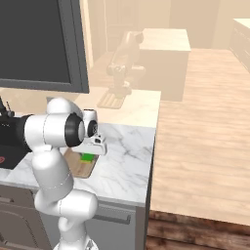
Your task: Pick up the sponge from the counter and clean the cutting board by briefly scrubbing or pressing down on the cutting board. Once finished, release the sponge.
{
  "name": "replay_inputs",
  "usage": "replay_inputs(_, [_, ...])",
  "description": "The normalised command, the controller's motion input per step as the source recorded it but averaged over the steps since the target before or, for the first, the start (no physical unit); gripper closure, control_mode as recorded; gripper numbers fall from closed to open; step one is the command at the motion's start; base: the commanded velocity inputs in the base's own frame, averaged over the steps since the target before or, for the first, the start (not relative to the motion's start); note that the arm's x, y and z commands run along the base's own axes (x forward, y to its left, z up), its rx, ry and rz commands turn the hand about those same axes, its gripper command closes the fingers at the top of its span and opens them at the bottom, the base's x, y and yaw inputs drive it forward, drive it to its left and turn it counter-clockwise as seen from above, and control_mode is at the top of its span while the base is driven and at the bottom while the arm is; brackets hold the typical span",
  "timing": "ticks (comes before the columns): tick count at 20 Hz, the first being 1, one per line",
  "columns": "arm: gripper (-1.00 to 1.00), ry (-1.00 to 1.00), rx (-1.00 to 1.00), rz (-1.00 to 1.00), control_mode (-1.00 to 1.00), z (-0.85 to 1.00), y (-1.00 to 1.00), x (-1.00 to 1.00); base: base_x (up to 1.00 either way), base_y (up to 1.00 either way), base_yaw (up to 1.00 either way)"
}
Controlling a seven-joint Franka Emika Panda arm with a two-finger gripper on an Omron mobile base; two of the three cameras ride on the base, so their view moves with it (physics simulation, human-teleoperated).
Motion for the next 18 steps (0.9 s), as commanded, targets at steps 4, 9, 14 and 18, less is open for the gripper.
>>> replay_inputs(4, [1.0, 0.0, 0.0, 0.0, -1.0, -0.64, 0.0, -0.95, 0.0, 0.0, 0.0])
replay_inputs(9, [1.0, 0.0, 0.0, 0.0, -1.0, -0.78, 0.0, -1.0, 0.0, 0.0, 0.0])
replay_inputs(14, [1.0, 0.0, 0.0, 0.0, -1.0, -0.84, 0.0, -0.95, 0.0, 0.0, 0.0])
replay_inputs(18, [1.0, -0.01, 0.0, 0.0, -1.0, -0.21, -0.28, -0.73, 0.0, 0.0, 0.0])
